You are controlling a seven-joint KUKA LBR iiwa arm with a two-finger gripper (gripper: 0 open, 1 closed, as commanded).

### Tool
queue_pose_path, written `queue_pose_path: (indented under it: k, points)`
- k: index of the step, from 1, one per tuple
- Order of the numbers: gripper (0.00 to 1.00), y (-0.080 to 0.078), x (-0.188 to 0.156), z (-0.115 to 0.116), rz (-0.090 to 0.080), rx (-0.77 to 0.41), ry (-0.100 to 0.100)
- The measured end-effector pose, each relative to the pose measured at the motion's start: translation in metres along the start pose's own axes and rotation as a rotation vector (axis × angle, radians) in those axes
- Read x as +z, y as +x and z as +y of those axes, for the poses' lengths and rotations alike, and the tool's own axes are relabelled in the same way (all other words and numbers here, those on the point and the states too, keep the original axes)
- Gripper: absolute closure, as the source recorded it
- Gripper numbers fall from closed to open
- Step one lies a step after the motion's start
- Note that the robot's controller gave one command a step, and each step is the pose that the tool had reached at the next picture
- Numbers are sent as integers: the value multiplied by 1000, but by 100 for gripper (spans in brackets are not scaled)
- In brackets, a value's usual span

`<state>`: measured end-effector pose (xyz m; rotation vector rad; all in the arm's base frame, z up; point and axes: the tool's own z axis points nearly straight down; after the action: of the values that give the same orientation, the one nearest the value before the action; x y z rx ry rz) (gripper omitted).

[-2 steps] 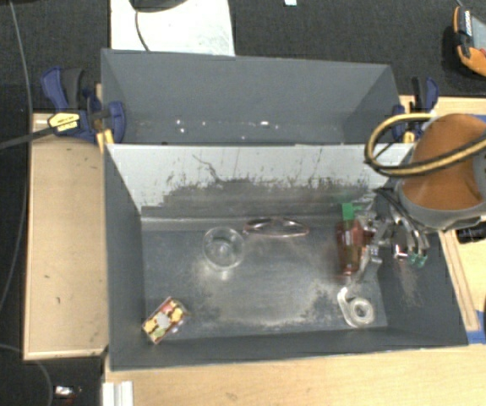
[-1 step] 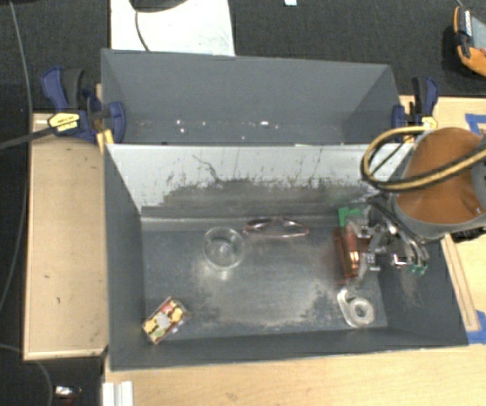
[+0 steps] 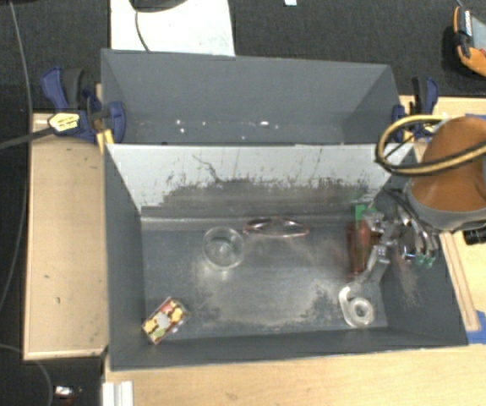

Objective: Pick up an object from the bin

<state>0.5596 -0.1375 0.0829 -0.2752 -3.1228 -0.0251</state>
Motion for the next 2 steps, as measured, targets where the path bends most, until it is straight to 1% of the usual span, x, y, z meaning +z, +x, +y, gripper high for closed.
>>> queue_pose_path:
  k: [1,2]
  points:
    - [100,0,4,0,-20,-104,0]
    - [100,-1,1,1,-1,-3,-4]
